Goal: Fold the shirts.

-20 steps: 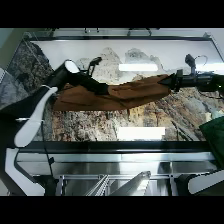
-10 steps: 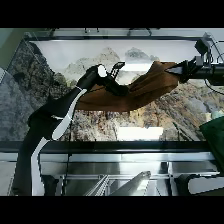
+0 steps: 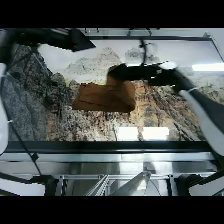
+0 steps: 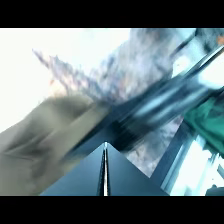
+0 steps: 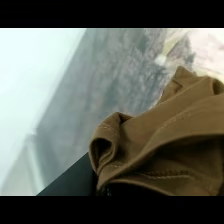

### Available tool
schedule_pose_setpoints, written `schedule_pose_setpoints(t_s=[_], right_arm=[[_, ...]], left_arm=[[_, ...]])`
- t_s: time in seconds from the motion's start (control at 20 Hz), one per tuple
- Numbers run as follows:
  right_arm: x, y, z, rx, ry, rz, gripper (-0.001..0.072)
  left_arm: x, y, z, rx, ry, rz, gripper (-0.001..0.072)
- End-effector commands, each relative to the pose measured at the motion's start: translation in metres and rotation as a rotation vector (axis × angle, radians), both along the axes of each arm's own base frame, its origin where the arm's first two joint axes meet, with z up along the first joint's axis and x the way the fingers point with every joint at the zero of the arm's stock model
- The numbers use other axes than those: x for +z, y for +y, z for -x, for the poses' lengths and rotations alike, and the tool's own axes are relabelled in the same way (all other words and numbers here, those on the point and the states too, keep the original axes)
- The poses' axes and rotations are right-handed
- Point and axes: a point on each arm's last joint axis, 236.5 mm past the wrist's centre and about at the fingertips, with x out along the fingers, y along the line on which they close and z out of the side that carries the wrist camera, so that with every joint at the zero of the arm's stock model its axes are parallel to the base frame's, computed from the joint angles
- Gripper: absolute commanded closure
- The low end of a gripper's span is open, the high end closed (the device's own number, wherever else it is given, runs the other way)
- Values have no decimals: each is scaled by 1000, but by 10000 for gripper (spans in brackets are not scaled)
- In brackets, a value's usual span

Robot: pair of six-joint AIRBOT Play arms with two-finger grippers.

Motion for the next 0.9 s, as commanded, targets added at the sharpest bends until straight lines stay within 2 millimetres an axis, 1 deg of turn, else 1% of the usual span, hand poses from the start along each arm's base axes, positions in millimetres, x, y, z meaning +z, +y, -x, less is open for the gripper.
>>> schedule_pose_setpoints(t_s=[0.0,0.05,0.1,0.15,0.2,0.25,0.3,0.35,0.4,0.45,0.5,0.55,0.6,0.65,0.7,0.75,0.85], right_arm=[[-62,107,10,-6,-152,161,698],[-79,129,24,59,-125,164,660],[-89,145,38,123,-85,146,603],[-93,154,46,160,-59,132,600],[-90,159,50,178,-45,110,406],[-80,159,51,185,-31,80,141],[-66,155,50,187,-26,51,99],[-50,145,45,189,-23,33,105],[-31,129,39,199,-22,20,256],[-16,110,34,208,-11,14,461],[-2,86,27,210,17,6,520],[9,62,23,222,43,6,705],[12,37,19,219,81,24,698],[9,12,15,201,128,66,698],[-2,-16,12,176,174,141,698],[-19,-45,9,137,219,234,698],[-64,-104,5,17,332,432,686]], left_arm=[[30,47,22,44,-71,46,689],[21,53,25,56,-43,45,690],[11,58,28,67,-14,44,690],[1,63,29,79,15,46,689],[-8,63,32,79,32,49,689],[-16,64,34,82,52,50,689],[-23,63,36,77,67,50,689],[-28,61,38,74,80,50,690],[-33,56,42,58,92,48,690],[-35,55,45,49,100,47,690],[-35,54,48,37,107,46,690],[-35,54,50,30,109,45,690],[-35,53,51,25,112,44,690],[-36,53,54,12,119,42,690],[-36,52,61,-10,132,39,690],[-37,51,66,-31,141,35,690],[-33,49,73,-55,140,41,690]])
